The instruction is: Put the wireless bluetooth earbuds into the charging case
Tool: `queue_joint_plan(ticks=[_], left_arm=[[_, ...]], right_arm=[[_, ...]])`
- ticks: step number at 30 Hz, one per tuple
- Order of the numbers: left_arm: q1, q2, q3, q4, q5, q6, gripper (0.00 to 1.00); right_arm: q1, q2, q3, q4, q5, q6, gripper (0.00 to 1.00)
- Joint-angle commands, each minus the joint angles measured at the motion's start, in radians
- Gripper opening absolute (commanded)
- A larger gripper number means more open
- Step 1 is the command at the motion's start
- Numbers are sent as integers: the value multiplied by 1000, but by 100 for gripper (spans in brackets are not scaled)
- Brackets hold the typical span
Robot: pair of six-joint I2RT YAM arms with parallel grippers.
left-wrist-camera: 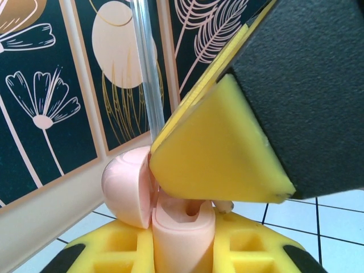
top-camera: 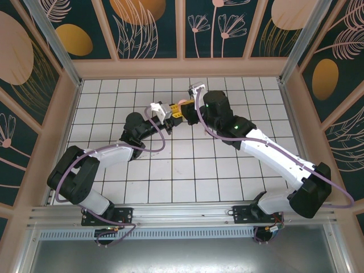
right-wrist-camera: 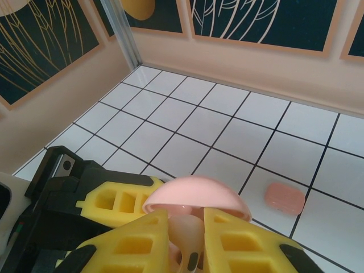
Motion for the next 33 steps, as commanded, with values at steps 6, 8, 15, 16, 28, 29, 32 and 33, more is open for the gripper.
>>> queue_joint_plan(ticks=[6,8,15,16,28,29,32,33], left_arm=[[-4,-24,37,26,38,-14,0],[-5,-22,39,27,40,-16,0],[-5,-23,40,22,43,-20,0],[-4,-25,40,22,43,-20,0],[-5,-36,48,8,49,-22,0],[-5,-36,48,8,49,-22,0],[-5,-38,49,7,50,-22,0],[-5,-38,49,6,51,-24,0]], right_arm=[[-10,-54,54,27,-49,43,18],[-13,-59,60,29,-57,49,18],[-21,-38,59,34,-56,53,17],[-23,-34,56,37,-57,53,17],[-38,-2,42,44,-76,61,16],[-38,1,41,45,-77,63,16],[-39,6,34,47,-77,63,16],[-40,9,34,48,-76,64,16]])
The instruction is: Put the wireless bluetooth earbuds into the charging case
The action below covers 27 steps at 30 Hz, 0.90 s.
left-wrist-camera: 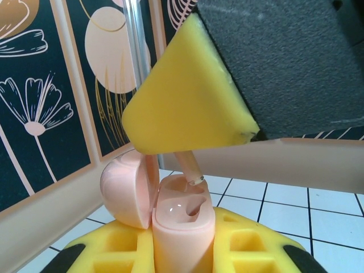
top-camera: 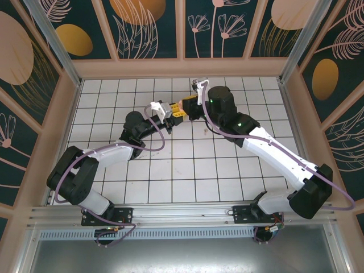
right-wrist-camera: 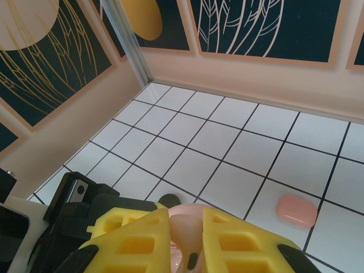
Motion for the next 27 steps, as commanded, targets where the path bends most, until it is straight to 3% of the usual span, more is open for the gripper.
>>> queue_joint_plan(ticks=[1,27], left_arm=[[-5,-32,30,20,26,-14,0],[-5,-50,62,-3,38,-69,0]], right_arm=[[-5,16,-1,34,-18,15,16],[-3,-15,-105,50,20,-19,15]])
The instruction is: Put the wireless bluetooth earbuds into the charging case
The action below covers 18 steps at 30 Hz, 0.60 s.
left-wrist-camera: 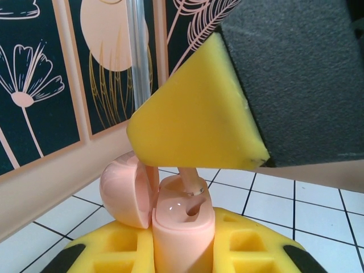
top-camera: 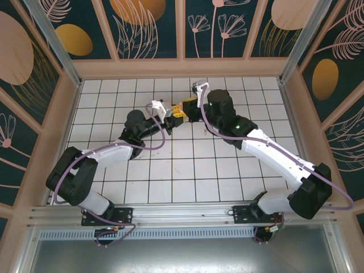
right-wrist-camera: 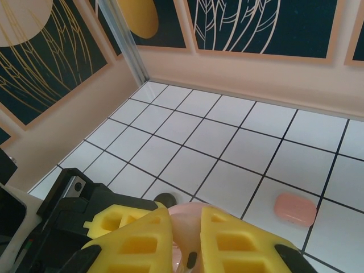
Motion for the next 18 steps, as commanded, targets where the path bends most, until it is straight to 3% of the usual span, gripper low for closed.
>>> queue_joint_plan(ticks=[1,18], left_arm=[[-5,-39,54,83,32,-19,0],[-5,-8,23,97,26,36,0]], right_arm=[[-1,-13,-34,-19,12,-18,15],[-2,-73,120,-74,1,29,15]])
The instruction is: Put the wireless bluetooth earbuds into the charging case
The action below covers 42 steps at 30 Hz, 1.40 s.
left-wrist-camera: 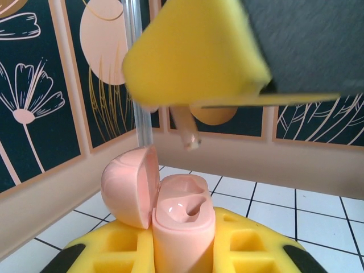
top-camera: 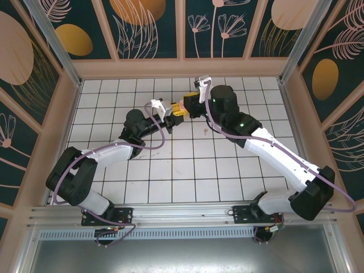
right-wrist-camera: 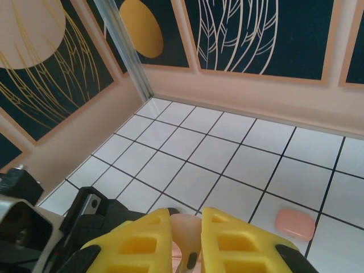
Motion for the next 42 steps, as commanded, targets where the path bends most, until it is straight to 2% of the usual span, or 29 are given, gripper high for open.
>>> queue_joint_plan(ticks=[1,24,42], left_arm=[[-4,-9,9,67,24,34,0],[-5,-46,23,36,51,73,0],[-6,-49,30,27,67,70,0]], right_arm=[[-3,-53,40,-30,-11,26,15],[-1,-33,-16,-41,-72,56,15],[-16,3,-5,-38,-63,41,14]])
